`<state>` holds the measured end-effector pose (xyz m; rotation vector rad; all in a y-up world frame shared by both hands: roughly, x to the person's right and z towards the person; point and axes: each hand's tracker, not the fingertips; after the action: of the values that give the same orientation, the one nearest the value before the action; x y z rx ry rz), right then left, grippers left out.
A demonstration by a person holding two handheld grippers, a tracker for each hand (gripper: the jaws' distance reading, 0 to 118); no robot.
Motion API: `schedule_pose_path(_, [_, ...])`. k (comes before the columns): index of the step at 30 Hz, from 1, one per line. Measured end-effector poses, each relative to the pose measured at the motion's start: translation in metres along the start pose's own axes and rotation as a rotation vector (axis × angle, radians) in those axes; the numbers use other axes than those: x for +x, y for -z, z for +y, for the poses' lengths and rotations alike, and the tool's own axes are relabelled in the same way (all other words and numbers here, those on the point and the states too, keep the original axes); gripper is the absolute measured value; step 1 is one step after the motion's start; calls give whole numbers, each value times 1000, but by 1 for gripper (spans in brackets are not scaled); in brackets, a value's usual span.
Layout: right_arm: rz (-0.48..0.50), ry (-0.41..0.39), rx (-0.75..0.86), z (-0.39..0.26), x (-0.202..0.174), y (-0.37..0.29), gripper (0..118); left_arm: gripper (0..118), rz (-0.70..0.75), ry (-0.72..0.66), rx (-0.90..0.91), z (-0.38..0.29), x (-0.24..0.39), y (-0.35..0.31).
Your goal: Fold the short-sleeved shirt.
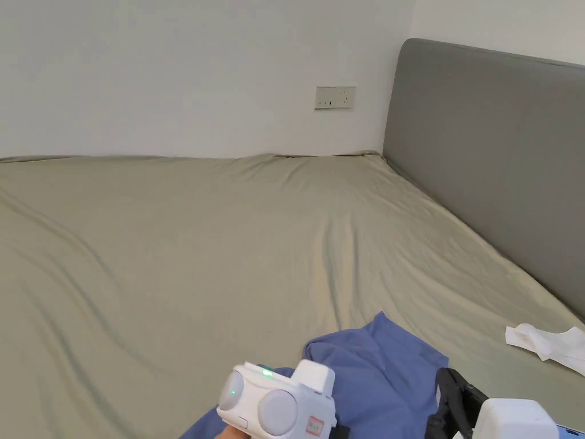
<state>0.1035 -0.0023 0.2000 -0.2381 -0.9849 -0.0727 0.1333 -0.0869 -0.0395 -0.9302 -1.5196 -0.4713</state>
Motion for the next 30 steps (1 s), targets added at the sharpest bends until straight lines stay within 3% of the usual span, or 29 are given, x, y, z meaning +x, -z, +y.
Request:
schedule_pose_path(2, [5,-5,30,6,1,-2,4,103,-23,-25,120,6,-7,-37])
schedule_pose_path(3, [13,-16,51,10,1,-3,4,117,-17,-46,200,4,-11,-59])
schedule_pose_path(5, [30,-41,85,15,0,-5,4,107,9,-65,423,-11,-16,-117])
schedule_pose_path(6, [40,-49,98,16,-1,-6,4,112,40,-84,522,-23,-19,-144])
schedule_pose_path(7, [52,-58,111,17,-2,-6,4,118,107,-99,619,-36,-17,-172])
schedule_pose_path(11, [83,-62,152,11,-11,-6,4,118,497,-201,973,-110,-14,-250])
schedule_pose_path(15, [127,-58,168,1,-24,-10,4,118,939,-298,996,-184,-6,-272])
schedule_pose_path(19, [157,-58,154,-7,-36,-15,4,118,1036,-250,918,-225,-2,-275])
schedule_pose_path(20, [164,-58,149,-7,-37,-17,4,112,1036,-242,897,-232,1,-276])
schedule_pose_path(21, [167,-58,146,-9,-40,-17,4,86,1022,-228,865,-235,3,-276])
schedule_pose_path(23, [169,-58,148,-9,-43,-19,4,0,1043,-261,822,-237,2,-272])
schedule_pose_path(26, [171,-59,154,-6,-45,-21,4,0,944,-309,852,-231,-2,-270])
schedule_pose_path(30, [165,-63,156,-5,-44,-21,4,0,966,-252,851,-221,1,-263])
